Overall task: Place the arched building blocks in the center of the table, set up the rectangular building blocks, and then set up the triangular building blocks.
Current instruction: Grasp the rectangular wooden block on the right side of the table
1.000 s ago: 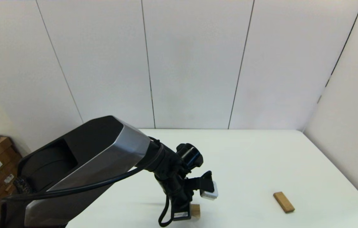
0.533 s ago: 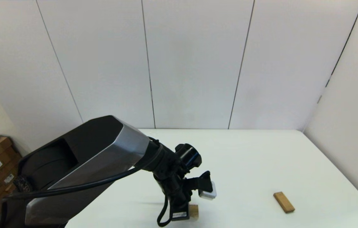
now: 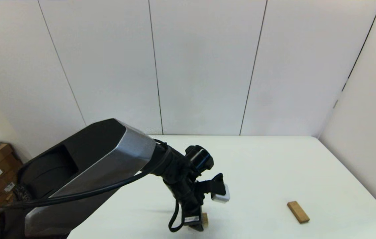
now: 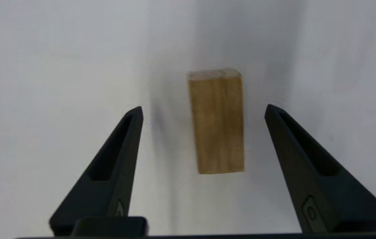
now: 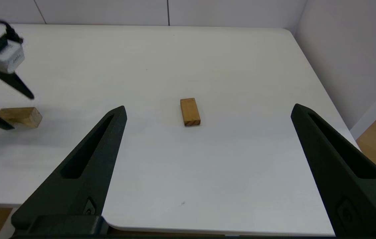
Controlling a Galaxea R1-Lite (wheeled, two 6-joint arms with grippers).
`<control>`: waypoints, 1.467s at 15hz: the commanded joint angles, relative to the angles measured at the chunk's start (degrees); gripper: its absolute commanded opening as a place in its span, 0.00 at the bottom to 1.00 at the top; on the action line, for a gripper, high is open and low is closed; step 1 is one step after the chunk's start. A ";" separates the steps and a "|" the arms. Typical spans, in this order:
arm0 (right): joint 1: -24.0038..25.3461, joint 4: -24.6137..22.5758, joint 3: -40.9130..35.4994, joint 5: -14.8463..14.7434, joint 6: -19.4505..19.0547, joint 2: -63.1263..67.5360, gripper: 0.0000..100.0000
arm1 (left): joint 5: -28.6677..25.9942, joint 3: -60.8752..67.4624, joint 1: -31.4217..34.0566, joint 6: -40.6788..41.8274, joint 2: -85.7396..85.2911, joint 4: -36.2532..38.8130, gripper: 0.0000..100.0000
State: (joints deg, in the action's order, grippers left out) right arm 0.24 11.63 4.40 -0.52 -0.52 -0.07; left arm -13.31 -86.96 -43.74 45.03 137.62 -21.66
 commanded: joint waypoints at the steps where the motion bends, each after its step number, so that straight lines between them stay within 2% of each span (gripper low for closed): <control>1: 0.02 0.15 -0.01 0.00 0.00 -0.01 1.00 | -0.22 -1.02 2.17 -1.00 -9.12 -0.31 1.00; 4: 0.02 0.06 -0.01 0.00 0.00 -0.01 1.00 | -0.14 3.72 7.88 -4.87 -25.12 -1.28 1.00; 9: 0.02 0.06 -0.01 0.00 0.00 -0.01 1.00 | -0.14 24.90 19.66 -8.73 -57.11 -1.45 1.00; 12: 0.02 0.15 -0.01 0.00 0.00 -0.01 1.00 | 0.66 32.99 22.12 -15.68 -75.04 -1.45 1.00; 14: 0.02 0.06 -0.01 0.00 0.00 -0.01 1.00 | 4.00 35.36 23.44 -18.75 -85.24 -1.54 1.00; 17: 0.02 0.06 -0.01 0.00 0.00 -0.01 1.00 | 14.37 39.23 24.23 -22.62 -99.30 -1.54 1.00; 20: 0.02 0.06 -0.01 0.00 0.00 -0.01 1.00 | 15.60 39.32 35.92 -27.72 -105.63 -1.45 1.00; 22: 0.02 0.06 -0.01 0.00 0.00 -0.01 1.00 | 14.98 40.81 39.96 -28.68 -110.73 -2.42 1.00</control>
State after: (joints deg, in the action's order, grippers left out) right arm 0.22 11.65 4.27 -0.52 -0.51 -0.07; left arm 1.18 -48.15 -9.14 18.02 35.41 -23.32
